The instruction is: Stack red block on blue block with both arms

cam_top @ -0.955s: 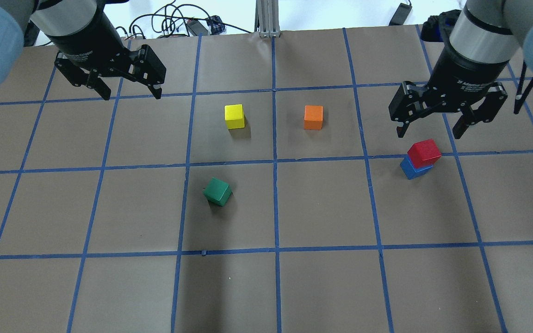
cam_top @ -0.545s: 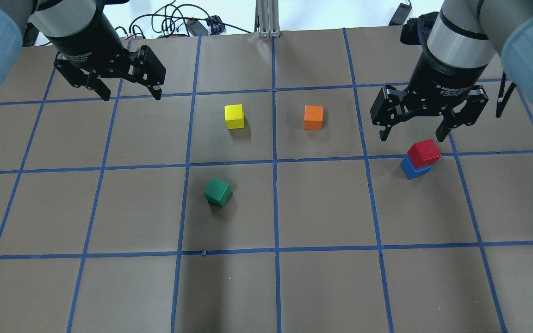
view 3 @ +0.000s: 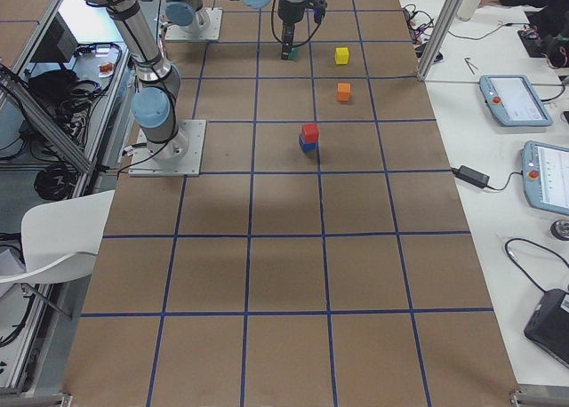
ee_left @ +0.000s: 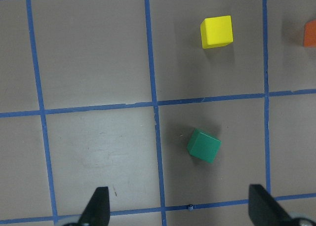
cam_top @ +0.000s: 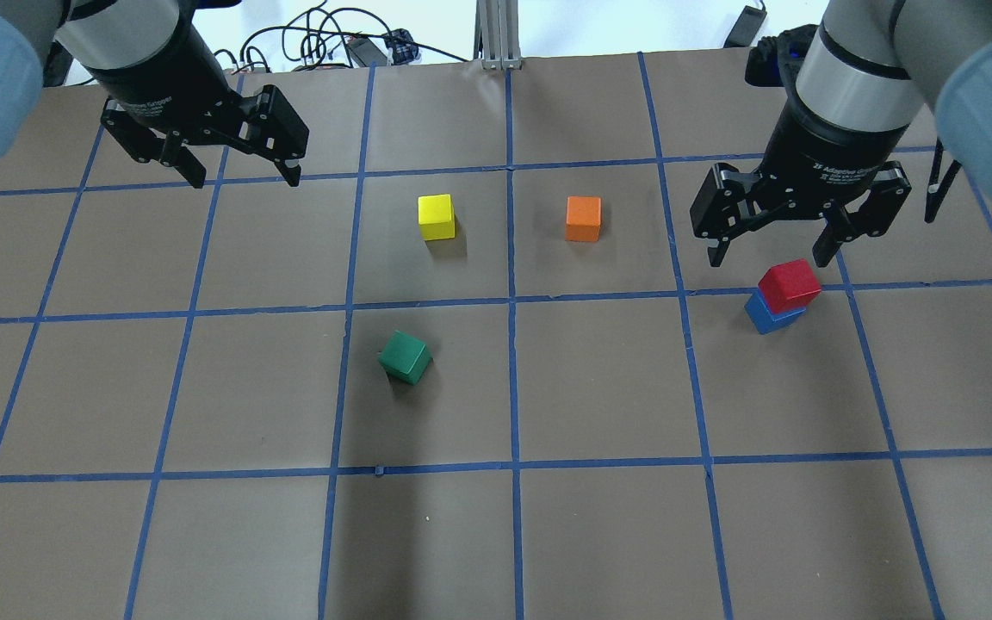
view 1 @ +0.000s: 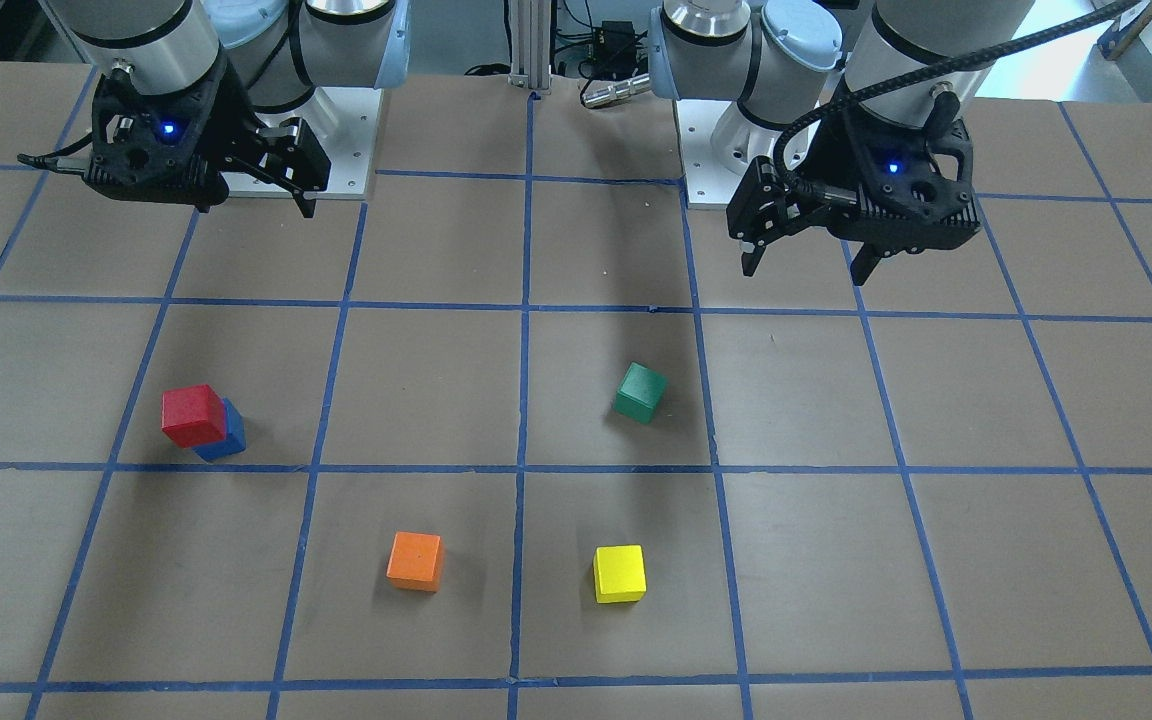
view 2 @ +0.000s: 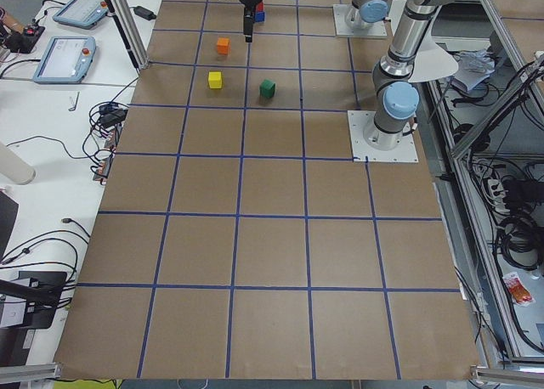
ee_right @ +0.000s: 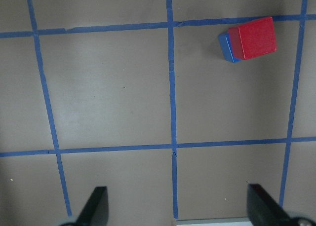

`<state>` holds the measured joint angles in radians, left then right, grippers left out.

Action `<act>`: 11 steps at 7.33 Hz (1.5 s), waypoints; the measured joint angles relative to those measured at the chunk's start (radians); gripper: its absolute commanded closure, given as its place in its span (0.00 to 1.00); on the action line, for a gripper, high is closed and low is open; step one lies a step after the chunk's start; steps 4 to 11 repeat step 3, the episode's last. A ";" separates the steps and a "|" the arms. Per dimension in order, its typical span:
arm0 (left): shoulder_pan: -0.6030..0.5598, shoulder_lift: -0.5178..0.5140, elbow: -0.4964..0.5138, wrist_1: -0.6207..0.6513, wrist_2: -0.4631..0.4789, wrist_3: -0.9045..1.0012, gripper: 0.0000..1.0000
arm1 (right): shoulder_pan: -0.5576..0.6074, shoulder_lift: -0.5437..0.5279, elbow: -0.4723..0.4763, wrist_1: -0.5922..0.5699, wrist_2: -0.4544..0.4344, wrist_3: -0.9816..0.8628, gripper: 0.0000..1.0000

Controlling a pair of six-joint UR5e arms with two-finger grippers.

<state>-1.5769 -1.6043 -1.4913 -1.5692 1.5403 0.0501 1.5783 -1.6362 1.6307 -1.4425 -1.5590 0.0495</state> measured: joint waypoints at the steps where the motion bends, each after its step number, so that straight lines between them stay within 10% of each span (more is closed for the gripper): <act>1: 0.000 0.000 0.000 0.000 -0.001 0.000 0.00 | 0.000 0.000 0.000 -0.001 -0.002 -0.003 0.00; 11: 0.001 0.002 0.000 0.000 -0.001 0.002 0.00 | -0.007 0.000 -0.001 -0.001 -0.006 -0.006 0.00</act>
